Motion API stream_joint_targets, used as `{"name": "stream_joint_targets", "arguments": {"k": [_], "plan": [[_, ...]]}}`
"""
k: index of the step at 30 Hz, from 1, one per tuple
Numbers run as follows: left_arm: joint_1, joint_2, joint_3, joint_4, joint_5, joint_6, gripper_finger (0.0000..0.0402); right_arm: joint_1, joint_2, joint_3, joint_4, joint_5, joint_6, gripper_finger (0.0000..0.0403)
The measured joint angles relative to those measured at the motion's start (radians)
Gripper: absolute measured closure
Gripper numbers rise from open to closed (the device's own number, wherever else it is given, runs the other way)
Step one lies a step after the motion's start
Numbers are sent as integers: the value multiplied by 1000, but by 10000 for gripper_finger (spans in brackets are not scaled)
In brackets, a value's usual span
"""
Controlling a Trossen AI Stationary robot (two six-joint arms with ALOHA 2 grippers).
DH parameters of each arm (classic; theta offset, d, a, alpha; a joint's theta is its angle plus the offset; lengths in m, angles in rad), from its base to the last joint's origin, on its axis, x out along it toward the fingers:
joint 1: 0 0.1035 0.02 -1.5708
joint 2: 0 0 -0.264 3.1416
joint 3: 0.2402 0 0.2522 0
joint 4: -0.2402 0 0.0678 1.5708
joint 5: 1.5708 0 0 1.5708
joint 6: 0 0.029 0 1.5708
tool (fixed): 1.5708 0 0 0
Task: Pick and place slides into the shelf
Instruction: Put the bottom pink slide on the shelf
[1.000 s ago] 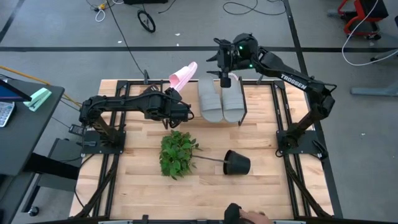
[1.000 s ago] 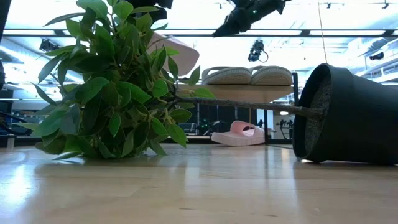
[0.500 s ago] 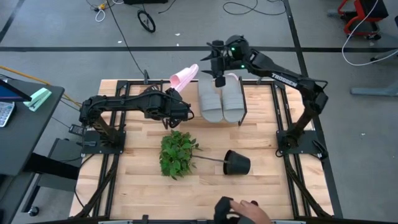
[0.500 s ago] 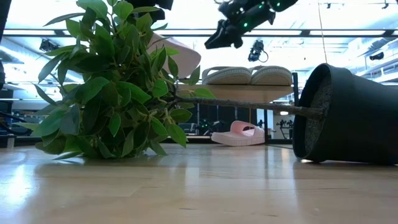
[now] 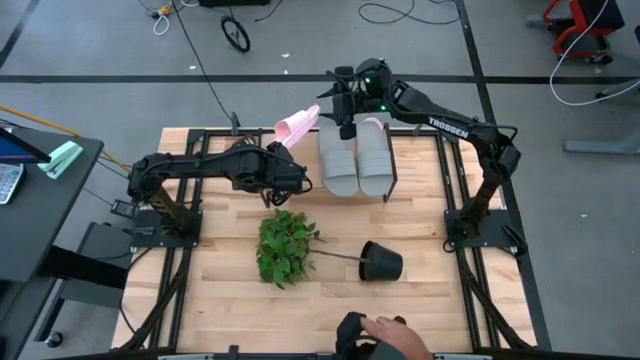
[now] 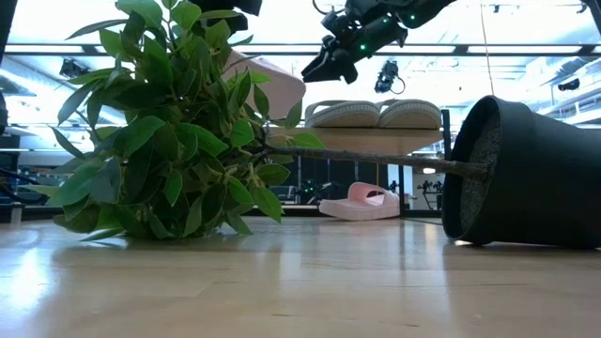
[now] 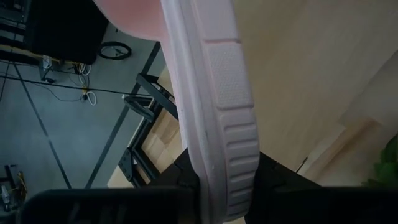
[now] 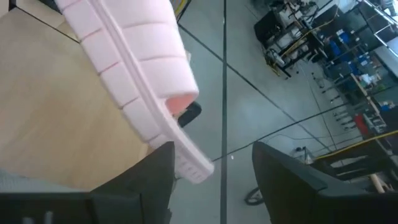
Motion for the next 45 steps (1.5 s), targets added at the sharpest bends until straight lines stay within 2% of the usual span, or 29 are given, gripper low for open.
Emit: {"name": "stream_joint_targets", "arguments": {"k": [5,12,19,27,38,45], "plan": [[3,0,0,0,0,-6,326,0,0,0,-6,0,10,183],[3,0,0,0,0,-19,333,0,-6,0,-6,2,116,183],[3,0,0,0,5,-32,330,0,-6,0,15,72,143,183],[3,0,0,0,28,-53,329,0,-8,0,13,97,127,183],[3,0,0,0,35,-78,332,6,-11,0,-3,97,-178,183],[3,0,0,0,37,-84,334,28,-11,0,-8,96,-203,183]]}}
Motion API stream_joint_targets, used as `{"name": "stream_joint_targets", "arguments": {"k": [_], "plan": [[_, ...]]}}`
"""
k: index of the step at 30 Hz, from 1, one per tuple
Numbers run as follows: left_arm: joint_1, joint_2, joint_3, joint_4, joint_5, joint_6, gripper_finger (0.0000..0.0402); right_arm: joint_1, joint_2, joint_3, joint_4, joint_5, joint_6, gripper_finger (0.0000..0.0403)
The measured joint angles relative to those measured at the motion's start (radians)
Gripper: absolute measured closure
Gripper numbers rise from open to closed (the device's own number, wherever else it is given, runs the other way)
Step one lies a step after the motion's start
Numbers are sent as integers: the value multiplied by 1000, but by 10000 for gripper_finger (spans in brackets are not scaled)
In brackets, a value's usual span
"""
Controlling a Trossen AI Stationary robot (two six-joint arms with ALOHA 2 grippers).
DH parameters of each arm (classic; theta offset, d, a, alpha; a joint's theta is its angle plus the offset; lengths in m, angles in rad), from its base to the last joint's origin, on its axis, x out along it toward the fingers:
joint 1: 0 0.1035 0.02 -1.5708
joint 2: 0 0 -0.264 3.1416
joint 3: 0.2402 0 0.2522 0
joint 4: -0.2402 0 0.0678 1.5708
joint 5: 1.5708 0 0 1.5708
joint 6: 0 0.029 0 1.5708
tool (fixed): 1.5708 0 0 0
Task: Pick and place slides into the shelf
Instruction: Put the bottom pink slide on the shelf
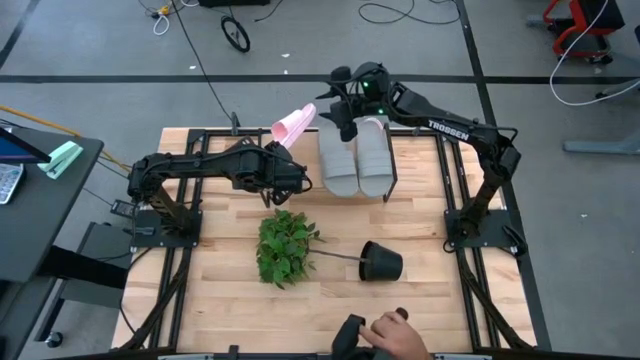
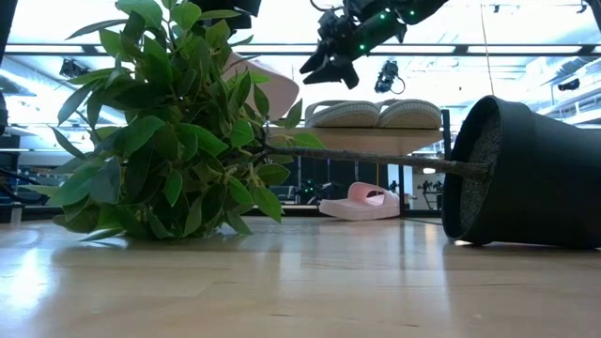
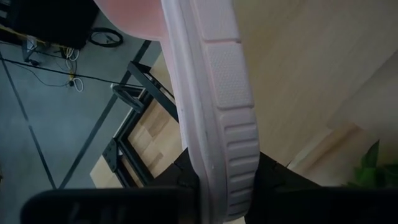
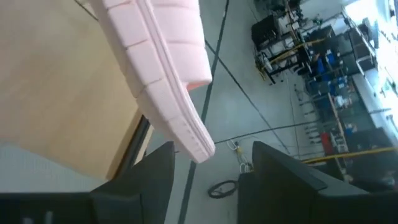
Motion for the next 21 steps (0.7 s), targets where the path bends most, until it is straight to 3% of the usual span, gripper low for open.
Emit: {"name": "stream_joint_targets", "arguments": {"k": [11,21], "plan": [[0,0,0,0,25,-22,332,11,0,0,-48,-1,-222,183],[0,0,0,0,53,-19,329,11,0,0,-84,-2,-289,183]]}}
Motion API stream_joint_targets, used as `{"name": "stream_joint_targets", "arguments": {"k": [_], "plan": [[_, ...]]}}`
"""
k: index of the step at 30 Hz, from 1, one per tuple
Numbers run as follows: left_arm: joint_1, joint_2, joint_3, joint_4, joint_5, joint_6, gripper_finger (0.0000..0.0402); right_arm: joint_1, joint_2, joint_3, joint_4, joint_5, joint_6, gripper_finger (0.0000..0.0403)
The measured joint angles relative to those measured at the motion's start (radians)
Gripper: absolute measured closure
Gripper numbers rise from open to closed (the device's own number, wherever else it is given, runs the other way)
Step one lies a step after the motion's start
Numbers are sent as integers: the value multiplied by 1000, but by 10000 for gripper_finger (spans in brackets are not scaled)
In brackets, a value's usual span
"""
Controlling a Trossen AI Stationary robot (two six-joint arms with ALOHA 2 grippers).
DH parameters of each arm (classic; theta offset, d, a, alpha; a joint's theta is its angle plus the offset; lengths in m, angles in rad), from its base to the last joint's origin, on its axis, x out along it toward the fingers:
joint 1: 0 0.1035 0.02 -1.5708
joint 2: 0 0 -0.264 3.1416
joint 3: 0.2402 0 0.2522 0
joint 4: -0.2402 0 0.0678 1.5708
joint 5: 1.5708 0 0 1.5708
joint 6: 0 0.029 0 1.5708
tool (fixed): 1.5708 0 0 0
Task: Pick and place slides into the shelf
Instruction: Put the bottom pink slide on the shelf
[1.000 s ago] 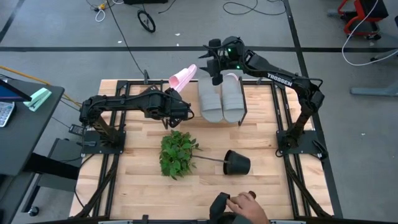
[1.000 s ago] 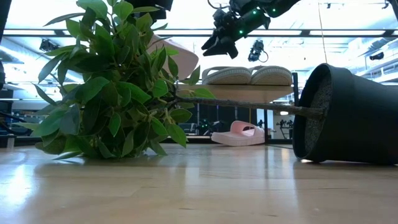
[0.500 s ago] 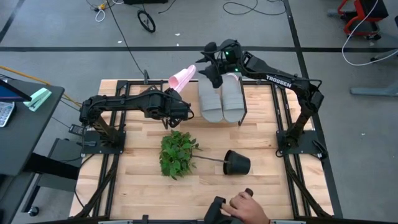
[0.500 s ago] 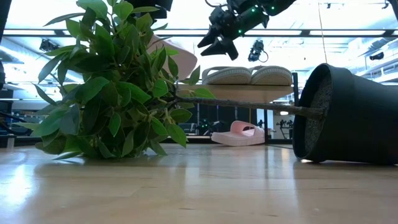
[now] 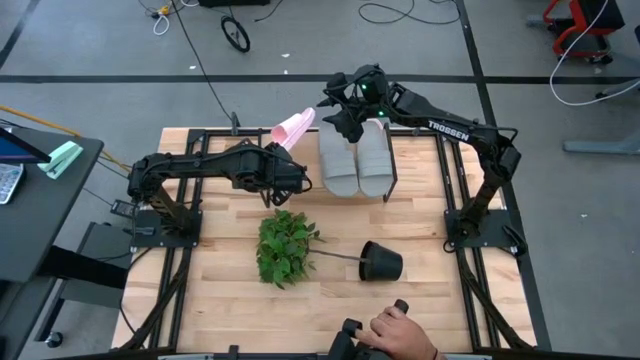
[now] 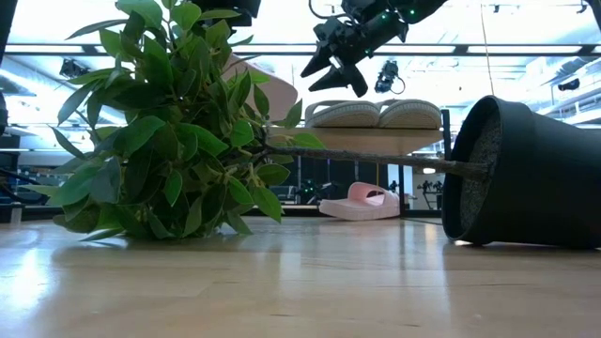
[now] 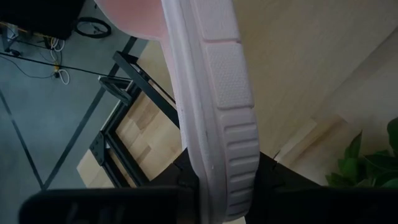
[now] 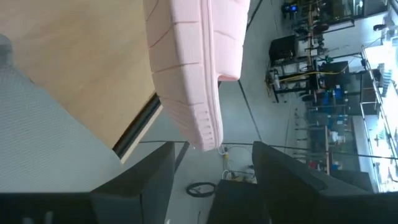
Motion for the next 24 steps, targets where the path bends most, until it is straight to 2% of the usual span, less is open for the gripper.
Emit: {"name": "stream_joint_targets", "arguments": {"k": [24], "plan": [[0,0,0,0,1,28,332,3,10,0,-4,-65,-63,183]]}}
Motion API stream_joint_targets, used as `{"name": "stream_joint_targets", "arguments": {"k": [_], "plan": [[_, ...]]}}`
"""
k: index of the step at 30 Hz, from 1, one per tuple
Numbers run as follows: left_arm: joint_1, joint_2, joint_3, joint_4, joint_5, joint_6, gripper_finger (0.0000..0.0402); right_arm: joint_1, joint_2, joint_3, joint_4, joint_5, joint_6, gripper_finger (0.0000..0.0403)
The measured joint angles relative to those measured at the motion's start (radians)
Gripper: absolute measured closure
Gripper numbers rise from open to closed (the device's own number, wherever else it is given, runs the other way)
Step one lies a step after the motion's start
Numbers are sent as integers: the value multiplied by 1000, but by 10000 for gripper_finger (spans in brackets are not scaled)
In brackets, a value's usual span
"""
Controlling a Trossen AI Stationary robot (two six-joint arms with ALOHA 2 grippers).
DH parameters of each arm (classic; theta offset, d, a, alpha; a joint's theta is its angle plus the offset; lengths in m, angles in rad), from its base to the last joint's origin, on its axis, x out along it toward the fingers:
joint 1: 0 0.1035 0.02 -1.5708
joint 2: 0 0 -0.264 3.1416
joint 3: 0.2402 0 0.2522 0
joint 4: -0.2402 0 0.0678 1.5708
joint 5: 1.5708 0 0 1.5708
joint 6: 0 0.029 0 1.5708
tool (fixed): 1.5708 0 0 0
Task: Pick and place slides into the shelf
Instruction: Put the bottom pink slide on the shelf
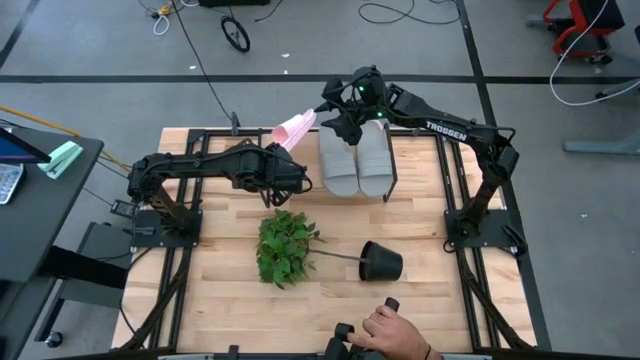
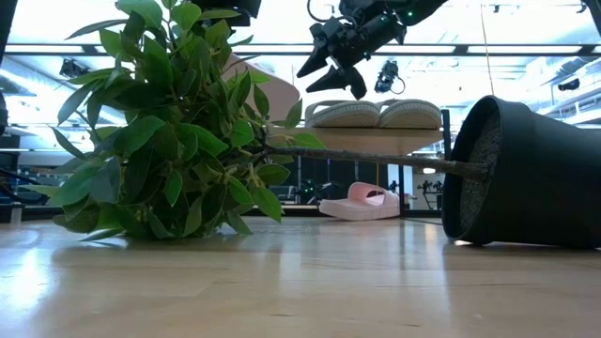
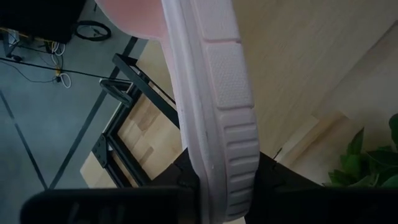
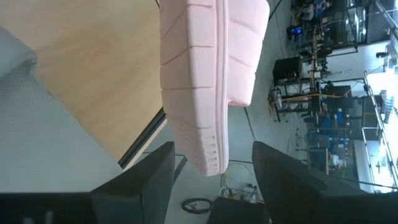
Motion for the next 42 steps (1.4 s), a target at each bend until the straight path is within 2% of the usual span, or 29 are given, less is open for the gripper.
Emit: {"name": "stream_joint_targets", "arguments": {"k": [15,22,29,36,42], "plan": [[3,0,0,-1,-2,25,332,12,63,2,84,9,-12,190],[3,0,0,0,-5,25,332,17,89,1,100,2,0,246],[2,0,0,-4,-9,31,318,32,102,1,145,43,15,356],[-30,-7,0,0,-18,124,280,26,103,0,199,52,55,356],[-95,-53,2,4,-144,130,264,-12,92,0,199,27,113,356]]}}
